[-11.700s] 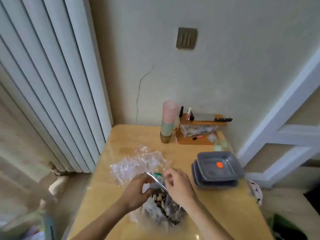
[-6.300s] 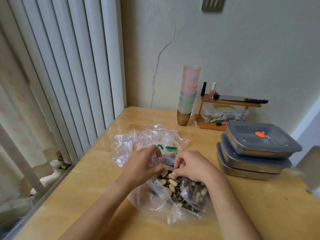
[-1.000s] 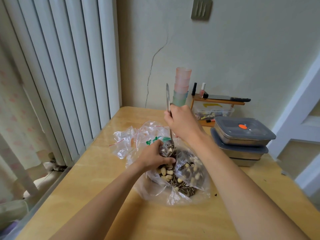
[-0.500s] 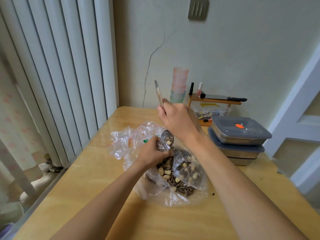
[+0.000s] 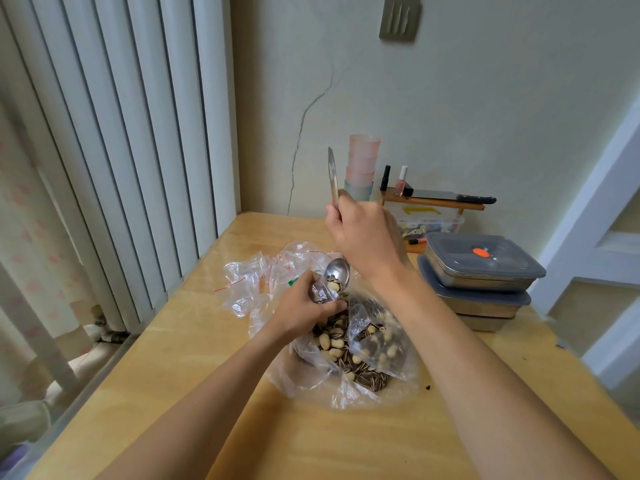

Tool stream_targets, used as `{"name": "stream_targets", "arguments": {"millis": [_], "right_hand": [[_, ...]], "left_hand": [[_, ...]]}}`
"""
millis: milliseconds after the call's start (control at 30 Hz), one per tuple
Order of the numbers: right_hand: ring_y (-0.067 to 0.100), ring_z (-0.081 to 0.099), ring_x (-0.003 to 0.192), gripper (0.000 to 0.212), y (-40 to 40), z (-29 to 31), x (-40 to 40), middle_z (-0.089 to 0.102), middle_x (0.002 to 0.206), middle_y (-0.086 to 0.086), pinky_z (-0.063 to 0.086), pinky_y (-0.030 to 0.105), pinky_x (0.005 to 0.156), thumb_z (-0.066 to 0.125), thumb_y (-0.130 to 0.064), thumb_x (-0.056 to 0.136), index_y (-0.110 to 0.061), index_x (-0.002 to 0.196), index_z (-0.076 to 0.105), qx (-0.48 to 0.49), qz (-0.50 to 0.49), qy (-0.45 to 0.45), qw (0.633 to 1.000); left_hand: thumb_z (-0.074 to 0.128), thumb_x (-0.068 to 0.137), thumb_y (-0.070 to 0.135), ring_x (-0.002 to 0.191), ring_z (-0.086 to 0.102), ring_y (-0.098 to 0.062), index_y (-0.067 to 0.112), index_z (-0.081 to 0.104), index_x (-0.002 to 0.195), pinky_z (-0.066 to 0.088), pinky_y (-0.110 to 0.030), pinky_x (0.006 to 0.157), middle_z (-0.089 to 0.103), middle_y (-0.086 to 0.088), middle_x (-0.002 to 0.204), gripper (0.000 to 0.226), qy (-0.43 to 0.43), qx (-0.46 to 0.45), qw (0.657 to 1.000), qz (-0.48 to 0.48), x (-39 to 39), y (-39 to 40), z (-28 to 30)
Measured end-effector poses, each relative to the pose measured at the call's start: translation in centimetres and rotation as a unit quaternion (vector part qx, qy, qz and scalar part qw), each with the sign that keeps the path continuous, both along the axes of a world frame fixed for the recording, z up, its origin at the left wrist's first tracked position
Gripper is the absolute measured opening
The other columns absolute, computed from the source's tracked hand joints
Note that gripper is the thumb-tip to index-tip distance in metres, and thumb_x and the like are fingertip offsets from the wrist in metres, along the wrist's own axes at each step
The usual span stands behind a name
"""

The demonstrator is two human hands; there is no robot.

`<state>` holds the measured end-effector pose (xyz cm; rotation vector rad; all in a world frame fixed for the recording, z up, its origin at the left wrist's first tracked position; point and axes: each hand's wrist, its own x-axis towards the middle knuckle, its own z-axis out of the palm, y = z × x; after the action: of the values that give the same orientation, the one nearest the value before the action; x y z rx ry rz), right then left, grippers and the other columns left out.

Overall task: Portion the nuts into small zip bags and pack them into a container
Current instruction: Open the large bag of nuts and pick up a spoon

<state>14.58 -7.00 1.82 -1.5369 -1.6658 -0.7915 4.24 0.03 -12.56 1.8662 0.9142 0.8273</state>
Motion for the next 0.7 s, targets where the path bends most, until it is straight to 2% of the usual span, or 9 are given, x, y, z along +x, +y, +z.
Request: {"name": "stream_targets", "arguments": {"millis": [100,200,300,400,500,567,600,633,700], "right_hand": [[0.030,0.035,0.044,0.027,0.2,0.0,0.0,0.037,0.053,0.001,0.026,0.028,0.048,0.059,-0.012,0.098,-0.016,0.077,0.043,-0.034,0.013,0.002,0.999],[0.033,0.041,0.047,0.026,0.3,-0.1,0.1,0.041,0.053,0.003,0.031,0.032,0.048,0.054,-0.015,0.101,-0.016,0.078,0.041,-0.072,0.041,-0.001,0.997],[0.033,0.034,0.043,0.028,0.2,0.2,0.0,0.034,0.051,0.000,0.028,0.030,0.045,0.059,-0.012,0.097,-0.015,0.076,0.041,-0.029,0.038,-0.007,0.999],[0.029,0.028,0.043,0.020,-0.1,0.8,-0.3,0.030,0.053,-0.005,0.027,0.026,0.045,0.065,-0.010,0.093,-0.007,0.077,0.054,0.021,0.044,-0.032,0.998],[0.026,0.037,0.043,0.012,-0.5,1.5,-0.9,0.042,0.054,-0.002,0.033,0.027,0.043,0.064,-0.012,0.095,-0.005,0.086,0.064,0.043,0.077,-0.065,0.994],[0.023,0.039,0.046,0.013,-0.6,1.6,-1.0,0.053,0.056,0.001,0.032,0.026,0.047,0.062,-0.015,0.098,-0.006,0.090,0.065,0.019,0.098,-0.078,0.992],[0.024,0.039,0.047,0.014,-0.5,1.4,-0.9,0.054,0.057,0.001,0.031,0.026,0.049,0.062,-0.017,0.099,-0.006,0.091,0.064,-0.007,0.105,-0.077,0.991],[0.025,0.041,0.048,0.014,-0.4,1.2,-0.8,0.052,0.058,0.000,0.031,0.027,0.051,0.061,-0.018,0.100,-0.006,0.092,0.064,-0.035,0.110,-0.074,0.991],[0.027,0.042,0.049,0.015,-0.4,0.6,-0.7,0.045,0.061,-0.006,0.031,0.029,0.052,0.059,-0.019,0.101,-0.006,0.094,0.064,-0.068,0.111,-0.066,0.989]], "left_hand": [[0.087,0.075,0.035,0.056,0.046,0.000,0.013,0.055,0.103,0.036,-0.016,0.053,0.056,0.007,0.073,0.048,0.001,0.003,1.000,0.000,0.1,-0.1,-0.1],[0.085,0.076,0.037,0.064,0.042,-0.012,0.008,0.051,0.099,0.033,-0.029,0.058,0.049,0.002,0.076,0.051,0.016,0.023,1.000,0.010,0.3,-0.3,0.3],[0.083,0.078,0.039,0.064,0.039,-0.014,0.006,0.049,0.098,0.032,-0.032,0.059,0.045,0.002,0.075,0.051,0.016,0.051,0.998,0.014,0.6,-0.4,0.8],[0.081,0.079,0.038,0.061,0.040,-0.010,0.008,0.049,0.098,0.033,-0.031,0.059,0.044,0.007,0.073,0.048,0.004,0.076,0.997,0.014,0.8,-0.7,1.9],[0.080,0.082,0.027,0.055,0.049,0.002,0.011,0.051,0.107,0.039,-0.022,0.058,0.045,0.011,0.071,0.042,-0.046,0.054,0.997,0.011,1.2,-0.8,2.8],[0.081,0.080,0.028,0.063,0.057,0.003,0.014,0.051,0.112,0.044,-0.018,0.059,0.055,0.007,0.078,0.046,-0.069,0.027,0.997,0.011,1.2,-0.8,2.8],[0.083,0.077,0.033,0.072,0.062,-0.005,0.017,0.050,0.111,0.050,-0.024,0.064,0.061,0.004,0.086,0.050,-0.068,0.013,0.997,0.016,1.1,-0.8,2.4],[0.084,0.075,0.038,0.078,0.064,-0.012,0.018,0.050,0.110,0.054,-0.030,0.069,0.064,0.002,0.092,0.053,-0.054,0.001,0.998,0.022,1.1,-0.7,1.9],[0.086,0.075,0.043,0.076,0.060,-0.013,0.017,0.051,0.109,0.050,-0.027,0.067,0.064,0.003,0.091,0.055,-0.026,-0.007,0.999,0.035,0.9,-0.7,0.8]]}}
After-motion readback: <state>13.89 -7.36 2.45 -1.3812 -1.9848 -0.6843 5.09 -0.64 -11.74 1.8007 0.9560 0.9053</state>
